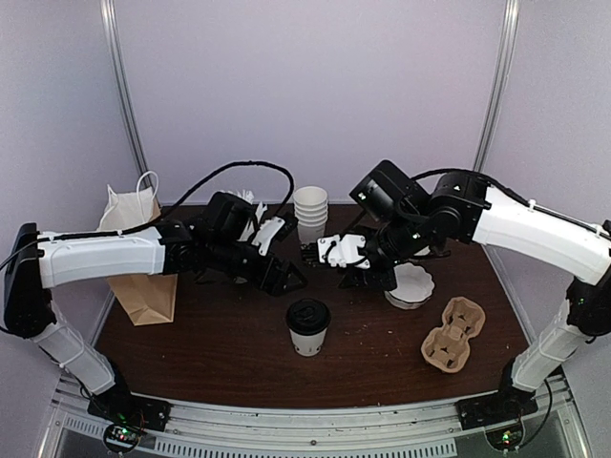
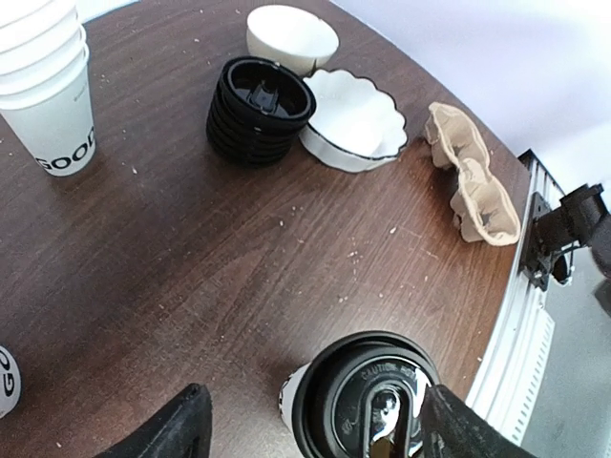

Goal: Pack the takeout coffee

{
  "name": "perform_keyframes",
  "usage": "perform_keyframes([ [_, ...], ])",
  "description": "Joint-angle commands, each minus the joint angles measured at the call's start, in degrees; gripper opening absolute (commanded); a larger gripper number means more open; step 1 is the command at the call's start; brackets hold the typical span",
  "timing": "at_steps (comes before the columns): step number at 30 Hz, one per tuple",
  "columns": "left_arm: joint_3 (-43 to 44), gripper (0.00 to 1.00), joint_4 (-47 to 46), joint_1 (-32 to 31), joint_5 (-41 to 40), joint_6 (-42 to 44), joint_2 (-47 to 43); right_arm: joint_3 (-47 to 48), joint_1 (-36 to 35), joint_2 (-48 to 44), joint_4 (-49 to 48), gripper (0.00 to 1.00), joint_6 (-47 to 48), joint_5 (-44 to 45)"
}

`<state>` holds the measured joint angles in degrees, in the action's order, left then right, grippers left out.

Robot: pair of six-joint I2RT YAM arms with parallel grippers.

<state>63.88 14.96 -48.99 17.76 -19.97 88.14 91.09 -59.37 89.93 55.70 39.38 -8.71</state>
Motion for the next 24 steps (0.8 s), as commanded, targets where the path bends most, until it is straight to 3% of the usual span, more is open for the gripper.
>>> perform_keyframes([
  [1, -0.5, 0.77, 3.0, -1.2, -5.2, -4.7, -4.1, -4.7, 3.2, -2.9, -2.0, 0.29, -3.7, -4.0],
  [5, -5.5, 0.71, 6.9, -2.3, -7.1, -7.7, -9.3, -7.5, 11.6, -1.2, -7.2, 0.41, -12.3, -15.0],
  [10, -8.7, 0.65, 13.0, -2.3, -5.2, -11.3, -12.3, -6.0, 19.4, 7.9, -7.9, 0.36, -23.1, -32.4],
  [15, -12.5, 0.69, 7.7, -2.3, -2.1, -15.6, -12.5, -5.6, 19.7, 15.6, -8.3, 0.37, -27.4, -44.4],
  [24, -14.9, 0.69, -0.2, -2.3, -0.3, -18.5, -10.0, -4.2, 19.7, 20.6, -8.9, 0.41, -30.7, -48.3],
])
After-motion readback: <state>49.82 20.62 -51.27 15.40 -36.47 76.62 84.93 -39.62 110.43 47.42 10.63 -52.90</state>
